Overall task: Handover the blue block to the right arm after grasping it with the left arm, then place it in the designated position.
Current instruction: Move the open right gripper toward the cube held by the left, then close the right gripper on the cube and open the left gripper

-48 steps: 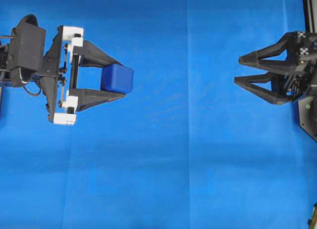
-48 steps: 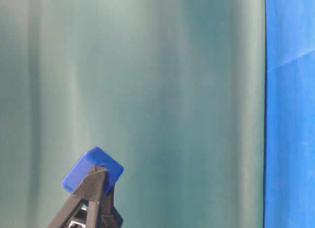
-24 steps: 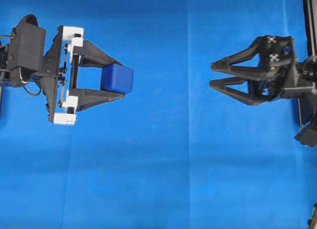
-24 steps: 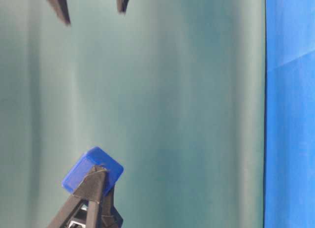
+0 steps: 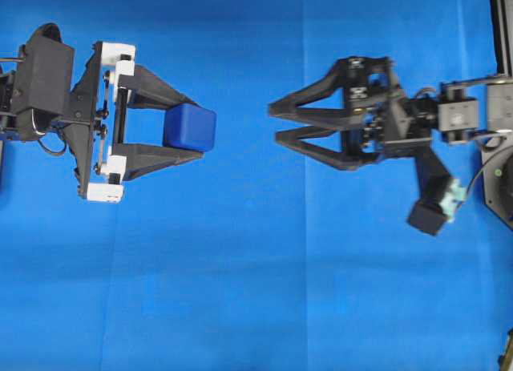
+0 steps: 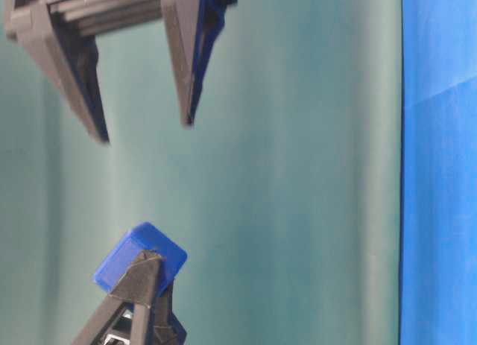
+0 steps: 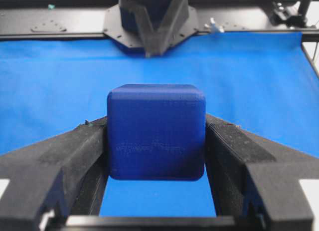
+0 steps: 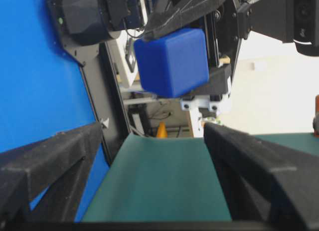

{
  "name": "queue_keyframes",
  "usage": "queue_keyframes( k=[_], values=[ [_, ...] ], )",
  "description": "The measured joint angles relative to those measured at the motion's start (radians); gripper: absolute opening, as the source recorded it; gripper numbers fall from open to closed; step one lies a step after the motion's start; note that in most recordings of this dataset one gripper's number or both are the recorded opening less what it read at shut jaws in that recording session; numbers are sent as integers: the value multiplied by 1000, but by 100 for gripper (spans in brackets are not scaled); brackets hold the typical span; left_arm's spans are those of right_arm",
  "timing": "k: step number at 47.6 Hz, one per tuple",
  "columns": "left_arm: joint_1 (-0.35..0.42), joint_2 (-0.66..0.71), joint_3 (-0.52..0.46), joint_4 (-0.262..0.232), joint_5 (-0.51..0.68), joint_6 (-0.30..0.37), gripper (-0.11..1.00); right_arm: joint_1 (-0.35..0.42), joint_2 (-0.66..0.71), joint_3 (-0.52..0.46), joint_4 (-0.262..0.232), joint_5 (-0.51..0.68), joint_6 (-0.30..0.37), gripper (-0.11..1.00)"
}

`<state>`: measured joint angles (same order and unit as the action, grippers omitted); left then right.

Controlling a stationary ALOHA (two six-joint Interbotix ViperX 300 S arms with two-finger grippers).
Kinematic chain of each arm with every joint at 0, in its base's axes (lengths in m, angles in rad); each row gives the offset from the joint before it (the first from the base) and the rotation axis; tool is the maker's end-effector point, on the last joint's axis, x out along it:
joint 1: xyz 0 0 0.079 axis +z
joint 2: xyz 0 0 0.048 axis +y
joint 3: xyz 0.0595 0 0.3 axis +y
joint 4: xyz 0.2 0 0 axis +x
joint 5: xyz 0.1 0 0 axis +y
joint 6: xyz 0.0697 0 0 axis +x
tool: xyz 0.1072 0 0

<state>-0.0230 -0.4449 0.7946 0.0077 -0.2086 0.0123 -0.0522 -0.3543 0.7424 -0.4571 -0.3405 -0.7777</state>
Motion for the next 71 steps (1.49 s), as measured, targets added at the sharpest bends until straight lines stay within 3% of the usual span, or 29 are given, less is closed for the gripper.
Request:
queue_keyframes(
  k=[33,59,64,71],
  values=[
    [0,0,0,-2,3,0,49,18,245,-247,-26,-18,-2,95],
    [0,0,-2,-2,3,-2,49,25,267,-275,-41,3,2,94],
    [0,-2,0,-2,3,-3,49,29,268,-282,-23,15,11,84],
    [0,-2,0,-2,3,-31,49,35,270,-295,-23,63,5,48]
  ],
)
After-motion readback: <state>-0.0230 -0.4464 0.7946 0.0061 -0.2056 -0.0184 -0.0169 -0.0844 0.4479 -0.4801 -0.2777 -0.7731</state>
